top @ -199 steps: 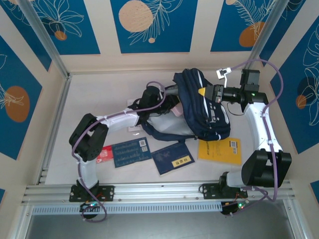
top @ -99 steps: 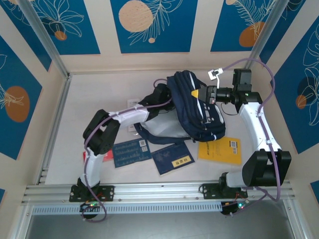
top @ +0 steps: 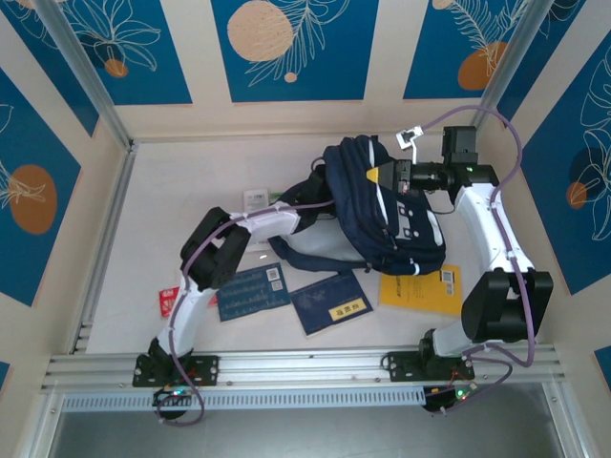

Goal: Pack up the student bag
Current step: Place the pencil case in the student bag, then close the student bag at the top-right of the table.

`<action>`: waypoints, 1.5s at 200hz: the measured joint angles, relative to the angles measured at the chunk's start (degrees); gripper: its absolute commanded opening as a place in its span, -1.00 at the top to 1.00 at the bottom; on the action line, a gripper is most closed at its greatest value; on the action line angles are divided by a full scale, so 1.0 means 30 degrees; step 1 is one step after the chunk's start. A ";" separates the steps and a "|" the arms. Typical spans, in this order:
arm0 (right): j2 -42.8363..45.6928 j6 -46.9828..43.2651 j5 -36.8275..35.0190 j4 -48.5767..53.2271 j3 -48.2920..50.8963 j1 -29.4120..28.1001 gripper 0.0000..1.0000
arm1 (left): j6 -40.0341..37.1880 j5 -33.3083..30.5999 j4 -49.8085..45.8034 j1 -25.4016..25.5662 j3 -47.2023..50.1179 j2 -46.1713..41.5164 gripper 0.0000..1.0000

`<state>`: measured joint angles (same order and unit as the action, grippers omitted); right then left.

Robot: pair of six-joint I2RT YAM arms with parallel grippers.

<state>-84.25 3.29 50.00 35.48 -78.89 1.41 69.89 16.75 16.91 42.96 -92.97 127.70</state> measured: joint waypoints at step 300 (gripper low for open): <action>-0.0087 -0.7526 -2.0400 -0.3832 0.2186 -0.6681 0.07 | -0.9865 -0.2251 -1.8899 -0.3745 1.0790 -1.9577 -0.91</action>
<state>-84.51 -19.29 -11.20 23.99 -72.34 -18.63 40.29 10.00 -39.79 31.73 -60.60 68.97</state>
